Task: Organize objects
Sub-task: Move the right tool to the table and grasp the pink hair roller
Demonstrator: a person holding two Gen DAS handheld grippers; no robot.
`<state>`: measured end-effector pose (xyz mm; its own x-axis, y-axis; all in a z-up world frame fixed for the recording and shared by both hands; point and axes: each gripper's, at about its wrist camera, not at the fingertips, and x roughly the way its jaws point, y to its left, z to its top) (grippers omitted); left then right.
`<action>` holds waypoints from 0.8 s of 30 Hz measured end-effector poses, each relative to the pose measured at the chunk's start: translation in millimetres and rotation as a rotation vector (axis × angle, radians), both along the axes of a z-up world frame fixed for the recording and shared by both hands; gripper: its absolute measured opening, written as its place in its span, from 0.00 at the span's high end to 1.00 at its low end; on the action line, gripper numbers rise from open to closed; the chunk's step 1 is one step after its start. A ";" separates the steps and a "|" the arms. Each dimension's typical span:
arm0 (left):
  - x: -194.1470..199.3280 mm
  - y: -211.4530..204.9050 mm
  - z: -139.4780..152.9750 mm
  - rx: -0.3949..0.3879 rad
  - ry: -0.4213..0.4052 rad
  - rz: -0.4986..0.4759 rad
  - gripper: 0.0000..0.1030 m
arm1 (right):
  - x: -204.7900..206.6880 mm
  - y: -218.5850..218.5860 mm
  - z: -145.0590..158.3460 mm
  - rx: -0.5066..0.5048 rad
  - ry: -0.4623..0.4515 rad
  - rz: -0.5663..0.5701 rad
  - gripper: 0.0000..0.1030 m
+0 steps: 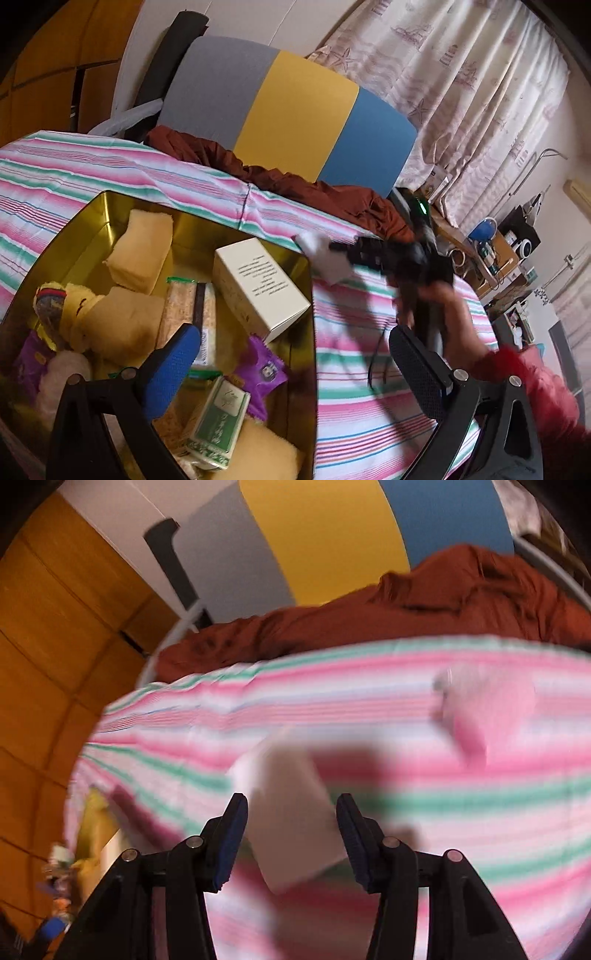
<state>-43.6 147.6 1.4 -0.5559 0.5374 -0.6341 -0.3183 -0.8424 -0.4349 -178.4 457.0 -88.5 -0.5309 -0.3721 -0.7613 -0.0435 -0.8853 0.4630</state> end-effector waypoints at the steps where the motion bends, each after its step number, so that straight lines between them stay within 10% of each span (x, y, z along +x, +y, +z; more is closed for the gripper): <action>1: -0.2 1.8 0.4 0.005 0.000 -0.003 0.00 | 14.6 0.0 0.8 -0.002 0.016 -0.022 0.50; 9: 5.0 19.7 4.7 -0.010 0.015 -0.029 0.00 | 25.0 64.3 22.2 0.181 0.067 -0.510 0.38; 24: -6.5 20.6 0.1 -0.034 0.001 0.012 0.00 | -47.0 82.5 -11.3 0.229 -0.071 -0.541 0.36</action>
<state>-50.1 168.2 1.5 -0.5625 0.5094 -0.6513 -0.3087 -0.8601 -0.4061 -225.4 539.5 -99.8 -0.5447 0.1155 -0.8307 -0.5408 -0.8054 0.2426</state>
